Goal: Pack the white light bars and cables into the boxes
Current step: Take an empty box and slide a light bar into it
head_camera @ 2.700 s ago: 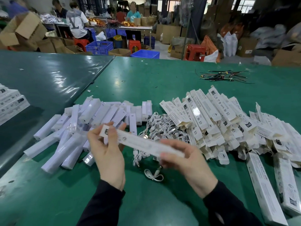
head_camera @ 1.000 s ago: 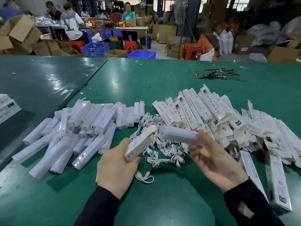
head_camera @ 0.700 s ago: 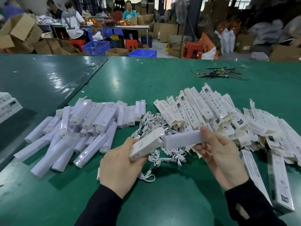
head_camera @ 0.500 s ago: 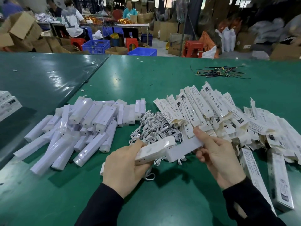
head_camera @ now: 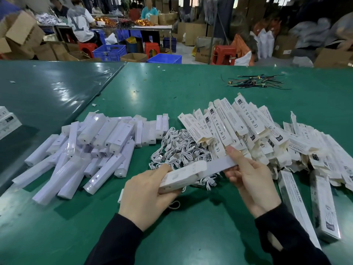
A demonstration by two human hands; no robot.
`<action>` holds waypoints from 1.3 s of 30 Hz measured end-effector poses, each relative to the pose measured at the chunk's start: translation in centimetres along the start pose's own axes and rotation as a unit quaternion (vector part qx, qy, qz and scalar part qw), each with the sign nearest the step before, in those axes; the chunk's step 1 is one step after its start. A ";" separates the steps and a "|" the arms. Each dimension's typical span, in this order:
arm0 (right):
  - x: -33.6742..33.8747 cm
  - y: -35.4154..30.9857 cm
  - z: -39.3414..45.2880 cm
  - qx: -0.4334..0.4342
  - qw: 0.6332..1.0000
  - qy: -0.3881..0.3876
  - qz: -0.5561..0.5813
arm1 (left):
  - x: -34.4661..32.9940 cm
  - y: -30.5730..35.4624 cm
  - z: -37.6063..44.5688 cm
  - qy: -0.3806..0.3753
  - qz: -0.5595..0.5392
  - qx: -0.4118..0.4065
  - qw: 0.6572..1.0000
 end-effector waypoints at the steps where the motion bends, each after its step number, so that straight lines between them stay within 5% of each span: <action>1: -0.1 0.0 -0.2 0.010 1.000 0.007 0.019 | 0.0 -0.2 0.0 0.000 0.000 0.017 1.000; 13: -0.7 -0.4 -1.7 0.082 0.994 0.043 0.064 | -0.1 -0.9 0.0 0.034 0.068 0.076 0.994; 28: -0.5 1.5 -0.9 -0.171 0.985 -0.007 0.033 | -0.3 -0.5 0.1 -0.022 -0.084 0.039 0.995; 39: -1.1 1.3 -1.5 -0.138 0.985 -0.002 0.107 | -0.1 -0.8 0.1 -0.013 -0.060 0.043 0.997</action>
Point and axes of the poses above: each hand's wrist, its own z-axis towards the middle knuckle, its own x-axis out of the back of the hand, y = z × x, the point moved 5 cm from there along z, towards the middle knuckle, and after that the axes turned 8 degrees about x, right-handed, at the moved point
